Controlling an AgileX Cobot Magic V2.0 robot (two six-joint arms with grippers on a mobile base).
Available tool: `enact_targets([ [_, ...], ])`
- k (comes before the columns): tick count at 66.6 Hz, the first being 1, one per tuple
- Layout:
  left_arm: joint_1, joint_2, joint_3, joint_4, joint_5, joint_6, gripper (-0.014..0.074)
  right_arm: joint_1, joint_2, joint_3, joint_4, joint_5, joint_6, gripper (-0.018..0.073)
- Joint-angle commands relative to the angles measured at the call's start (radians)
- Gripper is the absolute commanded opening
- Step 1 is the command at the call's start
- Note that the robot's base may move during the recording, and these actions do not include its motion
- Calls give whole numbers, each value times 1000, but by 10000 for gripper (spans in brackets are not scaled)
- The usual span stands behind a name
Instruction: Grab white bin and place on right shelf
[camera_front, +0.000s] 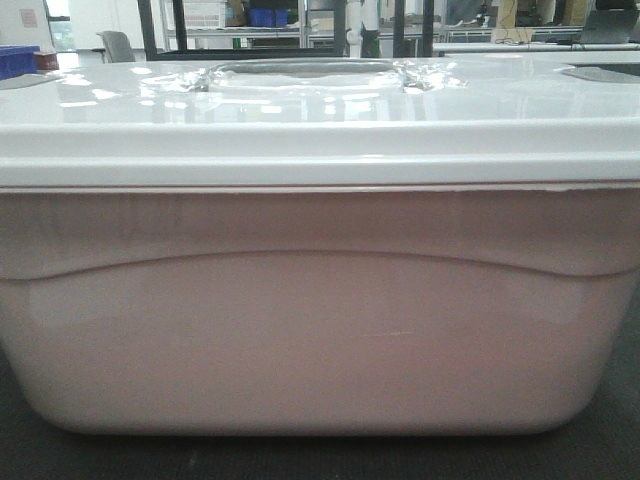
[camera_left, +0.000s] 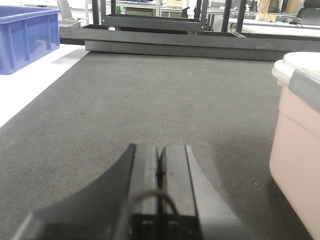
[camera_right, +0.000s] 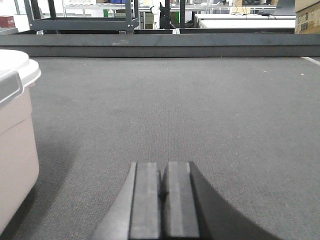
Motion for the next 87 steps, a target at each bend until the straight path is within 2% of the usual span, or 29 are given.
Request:
enact_targets([
  [1, -1, -10, -1, -8, -91, 0, -126, -1, -17, -1, -5, -99, -9, 55],
  [18, -1, -10, -7, 0, -100, 0, -126, -1, -17, -2, -5, -121, -9, 55],
  [25, -1, -10, -69, 0, -97, 0, -126, -1, -17, -35, -5, -104, -9, 55],
  [39, -1, 52, -265, 44, -15, 0, -126, -1, -3, -244, -5, 105, -10, 55],
  [51, -1, 173, -439, 46, 73, 0, -126, -1, 92, -424, -5, 235, -10, 55],
  [63, -1, 360, -670, 39, 297, 0, -126, -1, 288, -641, -4, 390, -10, 55],
  [75, -1, 583, -911, 39, 542, 0, -126, -1, 560, -895, -1, 673, -10, 55],
  [87, -1, 764, -1061, 27, 803, 0, -126, -1, 776, -1083, 0, 917, -10, 55],
])
